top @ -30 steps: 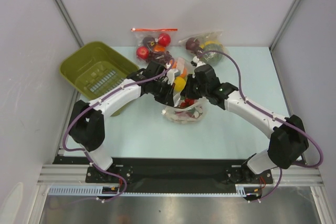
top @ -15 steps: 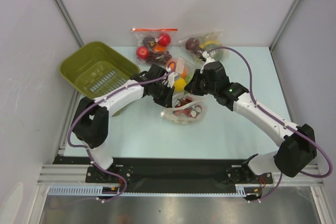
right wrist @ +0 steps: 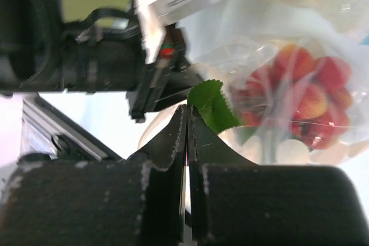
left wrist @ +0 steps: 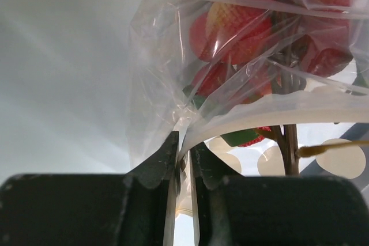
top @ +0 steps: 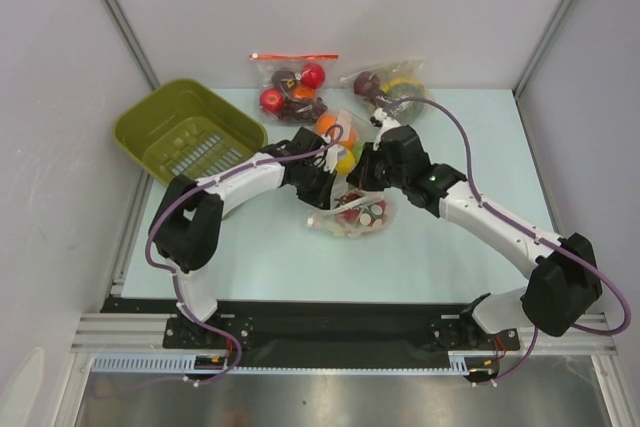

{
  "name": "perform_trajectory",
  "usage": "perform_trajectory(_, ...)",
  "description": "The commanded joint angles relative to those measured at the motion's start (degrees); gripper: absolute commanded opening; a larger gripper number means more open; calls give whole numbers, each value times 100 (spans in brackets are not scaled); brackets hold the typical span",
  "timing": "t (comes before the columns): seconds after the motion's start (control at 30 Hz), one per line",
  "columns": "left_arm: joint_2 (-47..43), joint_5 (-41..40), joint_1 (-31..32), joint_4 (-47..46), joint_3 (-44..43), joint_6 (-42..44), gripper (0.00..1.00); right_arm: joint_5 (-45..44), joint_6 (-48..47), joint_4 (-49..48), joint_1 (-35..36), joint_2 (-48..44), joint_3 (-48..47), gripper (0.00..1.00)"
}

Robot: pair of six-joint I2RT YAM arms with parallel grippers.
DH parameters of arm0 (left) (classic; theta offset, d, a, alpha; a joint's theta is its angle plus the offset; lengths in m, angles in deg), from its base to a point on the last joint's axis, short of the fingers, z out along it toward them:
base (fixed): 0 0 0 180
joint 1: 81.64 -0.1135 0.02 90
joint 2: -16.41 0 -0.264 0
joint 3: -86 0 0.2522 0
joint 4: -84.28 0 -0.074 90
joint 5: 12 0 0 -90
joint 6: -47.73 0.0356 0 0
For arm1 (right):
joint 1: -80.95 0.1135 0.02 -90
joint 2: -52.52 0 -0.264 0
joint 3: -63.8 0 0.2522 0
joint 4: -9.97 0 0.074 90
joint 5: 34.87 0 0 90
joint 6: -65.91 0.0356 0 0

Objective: Open the zip-top bag and remove the fake food

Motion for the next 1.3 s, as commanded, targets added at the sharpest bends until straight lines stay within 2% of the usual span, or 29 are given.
perform_trajectory(0.0, 88, -85, 157, -142, -254, 66, 16, 167, -631, -70, 381, 93, -236, 0)
perform_trajectory(0.07, 53, -103, 184, -150, -237, 58, 16, 79, -773, 27, 532, 199, -333, 5)
perform_trajectory(0.2, -27, -85, 193, -159, -202, 40, 16, -71, -1045, 54, 734, 401, -430, 25)
perform_trajectory(0.4, -123, -68, 193, -159, -184, 22, 16, -369, -1651, 308, 954, 770, -545, 49)
perform_trajectory(0.5, -123, -41, 202, -142, -202, 22, 17, -519, -1933, 291, 998, 849, -431, 55)
perform_trajectory(0.77, -106, 170, 193, -159, -219, -13, 19, -756, -2583, 256, 1261, 1008, -317, 57)
perform_trajectory(1.27, -97, 468, 193, -212, -228, -30, 21, -1010, -2997, -95, 1605, 1377, 61, 57)
